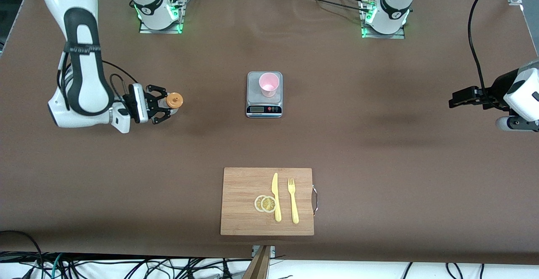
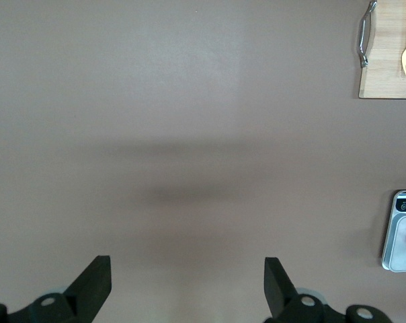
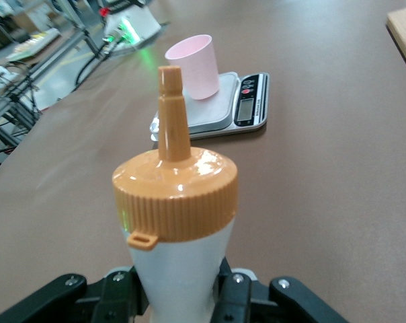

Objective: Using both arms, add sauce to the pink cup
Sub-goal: 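Carry the bottle with the right gripper back to its spot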

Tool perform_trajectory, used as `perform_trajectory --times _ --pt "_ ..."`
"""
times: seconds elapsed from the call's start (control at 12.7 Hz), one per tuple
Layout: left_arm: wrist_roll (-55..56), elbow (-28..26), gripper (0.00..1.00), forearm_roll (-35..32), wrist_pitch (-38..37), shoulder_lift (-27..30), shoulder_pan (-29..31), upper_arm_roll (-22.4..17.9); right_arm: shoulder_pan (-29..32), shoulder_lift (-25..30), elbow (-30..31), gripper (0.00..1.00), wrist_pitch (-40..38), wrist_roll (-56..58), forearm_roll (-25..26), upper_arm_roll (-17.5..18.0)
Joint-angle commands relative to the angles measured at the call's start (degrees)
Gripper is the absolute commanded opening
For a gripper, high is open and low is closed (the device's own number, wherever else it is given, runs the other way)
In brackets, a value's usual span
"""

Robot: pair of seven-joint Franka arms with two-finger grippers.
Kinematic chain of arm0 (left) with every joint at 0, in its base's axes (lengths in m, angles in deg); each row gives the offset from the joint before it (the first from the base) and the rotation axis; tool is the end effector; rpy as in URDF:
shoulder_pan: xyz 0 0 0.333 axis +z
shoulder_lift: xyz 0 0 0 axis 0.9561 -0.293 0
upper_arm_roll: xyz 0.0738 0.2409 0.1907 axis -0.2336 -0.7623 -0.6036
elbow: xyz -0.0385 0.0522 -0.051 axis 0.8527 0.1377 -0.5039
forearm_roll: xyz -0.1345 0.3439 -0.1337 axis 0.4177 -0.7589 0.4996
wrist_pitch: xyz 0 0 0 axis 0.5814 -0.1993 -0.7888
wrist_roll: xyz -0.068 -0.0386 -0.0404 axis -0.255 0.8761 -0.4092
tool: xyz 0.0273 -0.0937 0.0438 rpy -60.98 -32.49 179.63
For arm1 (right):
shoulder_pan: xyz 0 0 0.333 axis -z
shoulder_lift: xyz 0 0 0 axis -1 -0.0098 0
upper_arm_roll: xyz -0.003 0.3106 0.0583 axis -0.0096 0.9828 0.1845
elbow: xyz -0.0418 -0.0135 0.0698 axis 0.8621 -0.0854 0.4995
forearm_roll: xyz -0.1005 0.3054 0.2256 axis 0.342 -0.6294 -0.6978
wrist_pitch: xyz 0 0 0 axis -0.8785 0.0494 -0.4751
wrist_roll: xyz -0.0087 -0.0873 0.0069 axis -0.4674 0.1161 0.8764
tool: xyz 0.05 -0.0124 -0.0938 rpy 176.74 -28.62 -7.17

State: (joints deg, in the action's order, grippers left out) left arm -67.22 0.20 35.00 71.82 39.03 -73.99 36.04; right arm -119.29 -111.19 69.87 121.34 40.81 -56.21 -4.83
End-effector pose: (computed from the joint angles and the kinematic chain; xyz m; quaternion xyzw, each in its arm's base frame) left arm 0.6143 0.0088 0.5616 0.9963 0.0088 -0.0760 0.0389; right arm 0.5511 0.0498 0.2215 -0.6089 -0.6465 -0.1489 0.4349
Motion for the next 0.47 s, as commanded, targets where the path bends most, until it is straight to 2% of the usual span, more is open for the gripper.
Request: perform_trajectory --times 0.0,0.31,0.39 --pt "-1.30 1.24 1.00 0.56 -0.34 -0.48 -0.12 -0.36 4.61 -5.34 -6.62 0.11 -7.46 6.15 -1.86 0.92" --pt "-1.30 1.24 1.00 0.56 -0.34 -0.48 -0.12 -0.36 10.24 -12.36 -12.07 0.12 -15.37 17.40 -1.95 1.36" --pt "-1.30 1.24 1.00 0.56 -0.34 -0.48 -0.12 -0.36 11.82 -13.86 -13.21 0.14 -17.04 19.25 -2.30 2.67"
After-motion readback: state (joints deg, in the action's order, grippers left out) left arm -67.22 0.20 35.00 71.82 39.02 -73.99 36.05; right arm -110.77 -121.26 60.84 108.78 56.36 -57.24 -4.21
